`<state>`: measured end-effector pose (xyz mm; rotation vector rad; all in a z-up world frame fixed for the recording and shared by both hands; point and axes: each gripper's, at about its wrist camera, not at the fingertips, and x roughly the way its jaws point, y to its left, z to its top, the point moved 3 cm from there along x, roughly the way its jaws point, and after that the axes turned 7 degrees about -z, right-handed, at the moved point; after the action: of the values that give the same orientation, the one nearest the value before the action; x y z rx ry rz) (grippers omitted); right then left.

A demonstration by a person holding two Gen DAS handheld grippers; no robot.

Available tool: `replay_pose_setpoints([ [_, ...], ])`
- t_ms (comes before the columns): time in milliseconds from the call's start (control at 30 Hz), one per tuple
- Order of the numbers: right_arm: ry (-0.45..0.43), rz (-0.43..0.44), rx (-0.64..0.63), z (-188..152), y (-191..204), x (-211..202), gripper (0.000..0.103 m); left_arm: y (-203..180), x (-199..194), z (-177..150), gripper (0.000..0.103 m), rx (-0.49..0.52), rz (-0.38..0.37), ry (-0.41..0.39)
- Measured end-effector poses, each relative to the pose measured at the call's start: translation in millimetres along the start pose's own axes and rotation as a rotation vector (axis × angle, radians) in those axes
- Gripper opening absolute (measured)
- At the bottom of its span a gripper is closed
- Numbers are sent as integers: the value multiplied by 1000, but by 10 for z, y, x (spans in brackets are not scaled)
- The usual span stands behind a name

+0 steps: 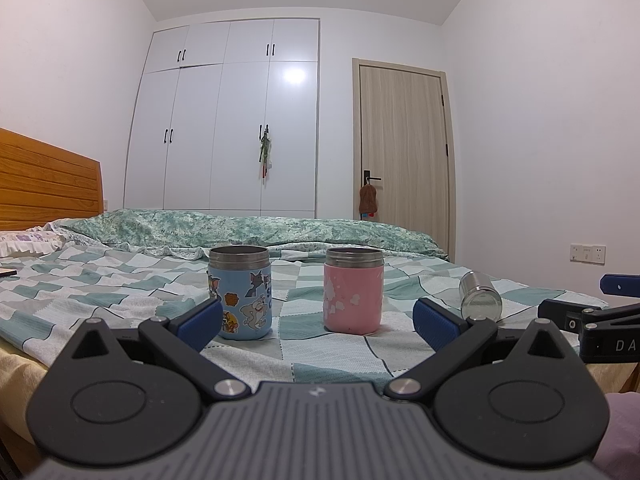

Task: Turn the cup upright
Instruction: 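Move the right tool toward the lying silver bottle and lower over it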

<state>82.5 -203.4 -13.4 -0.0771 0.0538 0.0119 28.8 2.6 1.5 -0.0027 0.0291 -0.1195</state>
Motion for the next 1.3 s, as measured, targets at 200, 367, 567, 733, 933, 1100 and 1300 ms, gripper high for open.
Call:
replay_pose_setpoints([
  [200,0,0,0,0,4,3,103,2,-2,1,103,0,0,0],
  [367,0,0,0,0,7,5,103,4,-1,5,103,-1,1,1],
  [567,27,12,31,41,-45,5,103,-98,88,82,103,8,-49,43],
  [733,48,-17,33,95,-231,165,103,-289,369,170,103,18,-119,73],
  [933,60,-54,27,155,-526,396,103,-610,823,294,103,57,-191,105],
  [1100,83,-72,19,179,-815,698,103,-842,1273,349,103,55,-251,159],
  [1300,126,-61,-2,166,-1179,1151,103,-1149,1874,389,103,72,-296,251],
])
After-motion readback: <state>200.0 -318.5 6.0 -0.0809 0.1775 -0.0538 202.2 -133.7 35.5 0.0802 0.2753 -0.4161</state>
